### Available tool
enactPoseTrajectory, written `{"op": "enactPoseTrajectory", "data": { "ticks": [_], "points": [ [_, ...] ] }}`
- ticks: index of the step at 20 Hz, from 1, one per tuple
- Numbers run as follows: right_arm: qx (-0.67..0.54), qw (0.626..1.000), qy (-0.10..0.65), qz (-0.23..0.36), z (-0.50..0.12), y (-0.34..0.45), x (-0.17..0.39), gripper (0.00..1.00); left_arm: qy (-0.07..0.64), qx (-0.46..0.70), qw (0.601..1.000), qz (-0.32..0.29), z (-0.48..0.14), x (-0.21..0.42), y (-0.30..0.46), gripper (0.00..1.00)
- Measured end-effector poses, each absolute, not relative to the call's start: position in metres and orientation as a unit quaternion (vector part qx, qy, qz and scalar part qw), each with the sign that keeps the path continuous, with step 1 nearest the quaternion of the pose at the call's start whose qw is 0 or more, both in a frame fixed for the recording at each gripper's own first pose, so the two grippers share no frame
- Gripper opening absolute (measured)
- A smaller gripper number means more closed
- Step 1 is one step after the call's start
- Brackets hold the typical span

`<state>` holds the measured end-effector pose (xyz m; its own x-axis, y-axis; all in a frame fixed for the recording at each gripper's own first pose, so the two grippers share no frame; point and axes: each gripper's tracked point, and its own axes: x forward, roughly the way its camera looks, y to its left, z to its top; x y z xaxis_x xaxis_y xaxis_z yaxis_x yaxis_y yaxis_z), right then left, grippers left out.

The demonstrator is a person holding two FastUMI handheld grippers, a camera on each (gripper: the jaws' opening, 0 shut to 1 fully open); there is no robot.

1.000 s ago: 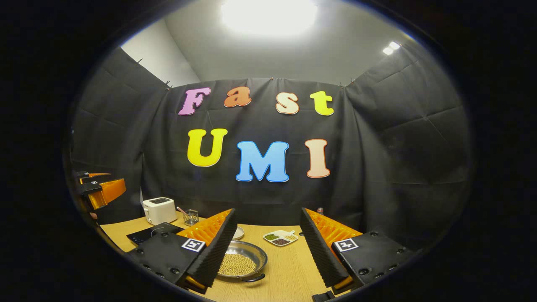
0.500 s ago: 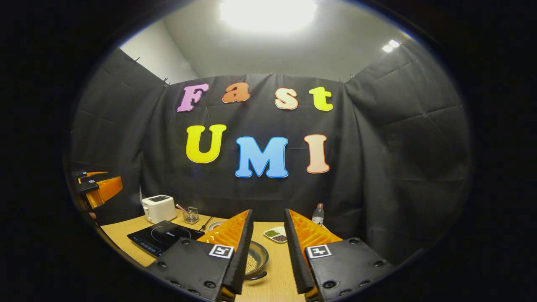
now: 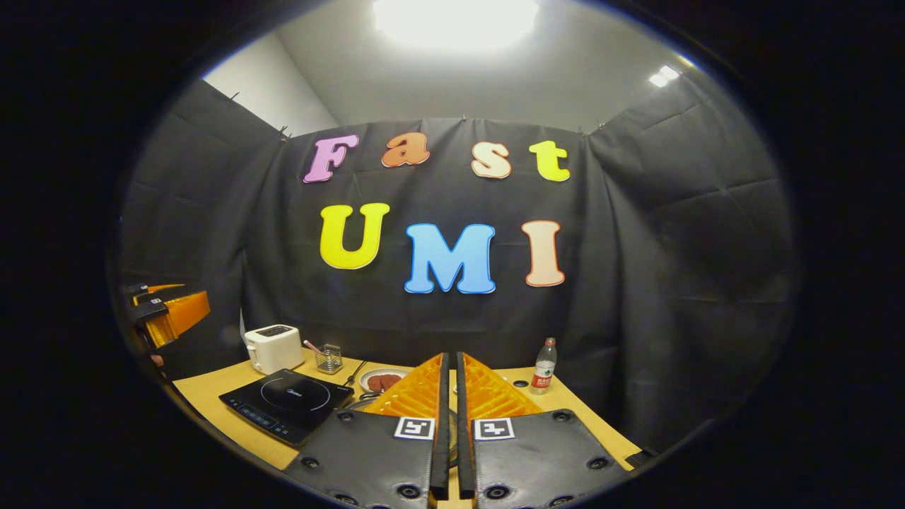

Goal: First push the handle of the pot to place it horizontally, then grasp the pot with both hands and set it on the induction cooktop.

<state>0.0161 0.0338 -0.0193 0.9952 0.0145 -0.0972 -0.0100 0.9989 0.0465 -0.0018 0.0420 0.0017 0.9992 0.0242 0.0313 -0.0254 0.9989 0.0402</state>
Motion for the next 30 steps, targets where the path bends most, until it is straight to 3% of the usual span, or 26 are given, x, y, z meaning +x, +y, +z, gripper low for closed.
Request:
{"op": "enactPoseTrajectory", "data": {
  "ticks": [3,7,8,18,23,30],
  "points": [
    [0.029,0.997,0.068,0.031,-0.030,0.053,0.012,0.02,-0.017,0.020,1.000,0.010,0.001,0.000,0.051,0.71],
    [0.024,0.993,0.102,0.061,-0.049,0.078,0.013,0.02,-0.012,0.015,1.000,0.006,-0.009,0.003,0.066,0.75],
    [0.023,0.991,0.111,0.067,-0.055,0.084,0.013,0.02,-0.010,0.014,1.000,0.005,-0.012,0.004,0.071,0.68],
    [0.002,0.976,0.185,0.115,-0.113,0.115,0.023,0.02,-0.004,0.019,1.000,0.024,-0.020,0.010,0.106,0.71],
    [-0.008,0.957,0.241,0.163,-0.156,0.122,0.027,0.02,-0.001,0.025,0.999,0.046,-0.020,0.021,0.107,0.68],
    [-0.008,0.924,0.318,0.211,-0.216,0.117,0.028,0.02,0.011,0.029,0.998,0.063,-0.027,0.038,0.085,0.71]
  ]
}}
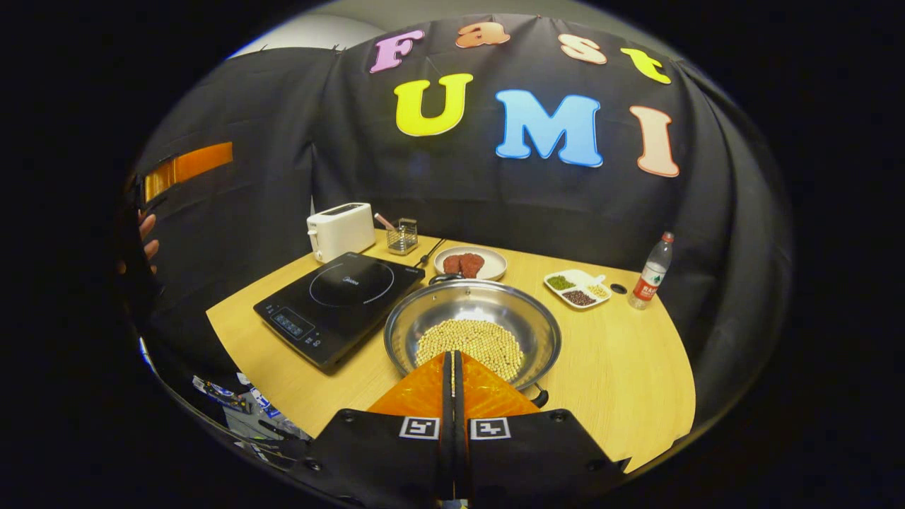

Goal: First push the handle of the pot to place it horizontally, then grasp the pot with both hands and set it on the induction cooktop.

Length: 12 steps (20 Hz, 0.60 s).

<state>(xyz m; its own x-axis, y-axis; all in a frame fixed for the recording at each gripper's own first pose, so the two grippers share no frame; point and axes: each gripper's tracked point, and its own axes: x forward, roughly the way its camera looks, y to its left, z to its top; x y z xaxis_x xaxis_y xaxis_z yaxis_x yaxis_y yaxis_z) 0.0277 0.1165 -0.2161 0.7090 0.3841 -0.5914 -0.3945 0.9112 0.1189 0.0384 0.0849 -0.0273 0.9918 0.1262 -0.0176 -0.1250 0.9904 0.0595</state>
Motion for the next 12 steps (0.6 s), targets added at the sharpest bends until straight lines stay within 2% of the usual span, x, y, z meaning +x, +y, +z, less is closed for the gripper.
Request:
{"op": "enactPoseTrajectory", "data": {
  "ticks": [12],
  "points": [
    [-0.017,0.872,0.407,0.271,-0.287,0.110,0.013,0.02,0.026,0.044,0.995,0.091,-0.038,0.052,0.055,0.68]
  ]
}}
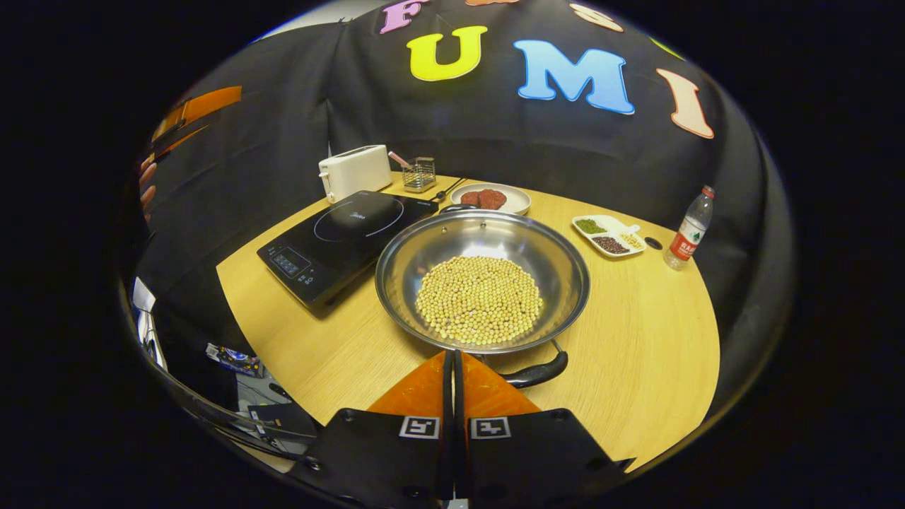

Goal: First push the handle of the pot to place it horizontally, then grasp the pot with both hands and set it on the induction cooktop.

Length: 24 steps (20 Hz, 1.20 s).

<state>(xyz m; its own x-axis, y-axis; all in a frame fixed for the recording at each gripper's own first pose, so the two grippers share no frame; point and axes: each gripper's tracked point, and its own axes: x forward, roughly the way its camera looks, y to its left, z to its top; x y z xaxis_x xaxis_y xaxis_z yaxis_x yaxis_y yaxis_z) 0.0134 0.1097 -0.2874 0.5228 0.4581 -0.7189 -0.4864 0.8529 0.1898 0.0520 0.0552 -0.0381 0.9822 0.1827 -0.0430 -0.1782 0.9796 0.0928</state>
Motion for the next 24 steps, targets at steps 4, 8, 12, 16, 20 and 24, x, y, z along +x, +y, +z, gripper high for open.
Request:
{"op": "enactPoseTrajectory", "data": {
  "ticks": [4,8,12,16,20,24],
  "points": [
    [-0.024,0.863,0.420,0.280,-0.303,0.107,0.015,0.00,0.027,0.050,0.994,0.096,-0.040,0.055,0.049,0.71],
    [-0.038,0.856,0.430,0.286,-0.316,0.103,0.019,0.02,0.033,0.051,0.993,0.104,-0.045,0.060,0.049,0.68],
    [-0.042,0.852,0.435,0.289,-0.323,0.100,0.022,0.02,0.041,0.052,0.992,0.111,-0.052,0.063,0.048,0.68],
    [-0.046,0.850,0.435,0.294,-0.324,0.095,0.025,0.02,0.040,0.055,0.991,0.113,-0.052,0.068,0.044,0.68],
    [-0.057,0.850,0.435,0.293,-0.328,0.086,0.031,0.02,0.040,0.055,0.992,0.110,-0.053,0.074,0.034,0.68],
    [-0.058,0.850,0.438,0.286,-0.330,0.077,0.037,0.02,0.036,0.057,0.992,0.108,-0.051,0.079,0.025,0.68]
  ]
}}
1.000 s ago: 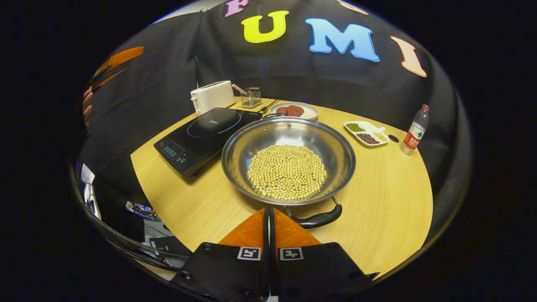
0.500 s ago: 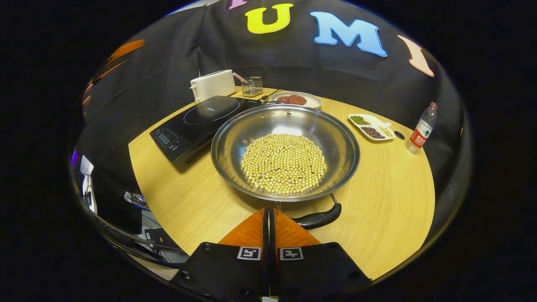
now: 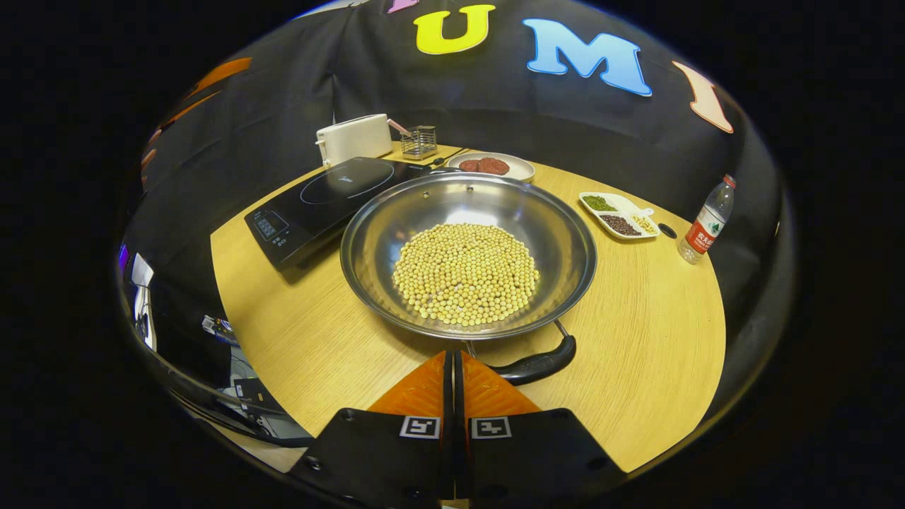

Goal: First push the handle of the pot to place it horizontally, then grasp the pot with both hands and set it on the induction cooktop.

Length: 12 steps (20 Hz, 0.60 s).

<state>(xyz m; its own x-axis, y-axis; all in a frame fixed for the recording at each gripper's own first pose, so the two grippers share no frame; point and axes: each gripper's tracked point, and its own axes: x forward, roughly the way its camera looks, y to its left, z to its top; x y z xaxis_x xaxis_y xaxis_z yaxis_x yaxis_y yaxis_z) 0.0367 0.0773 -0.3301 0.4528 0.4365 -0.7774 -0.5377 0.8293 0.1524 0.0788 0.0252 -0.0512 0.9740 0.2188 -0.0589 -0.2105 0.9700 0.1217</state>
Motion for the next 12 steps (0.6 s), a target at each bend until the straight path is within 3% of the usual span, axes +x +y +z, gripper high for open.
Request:
{"op": "enactPoseTrajectory", "data": {
  "ticks": [2,5,12],
  "points": [
    [-0.059,0.851,0.437,0.284,-0.331,0.074,0.040,0.02,0.036,0.057,0.992,0.108,-0.053,0.081,0.022,0.71],
    [-0.065,0.852,0.436,0.282,-0.333,0.068,0.046,0.05,0.037,0.058,0.992,0.110,-0.054,0.082,0.018,0.68],
    [-0.073,0.856,0.433,0.272,-0.337,0.054,0.061,0.02,0.043,0.058,0.991,0.117,-0.060,0.084,0.014,0.68]
  ]
}}
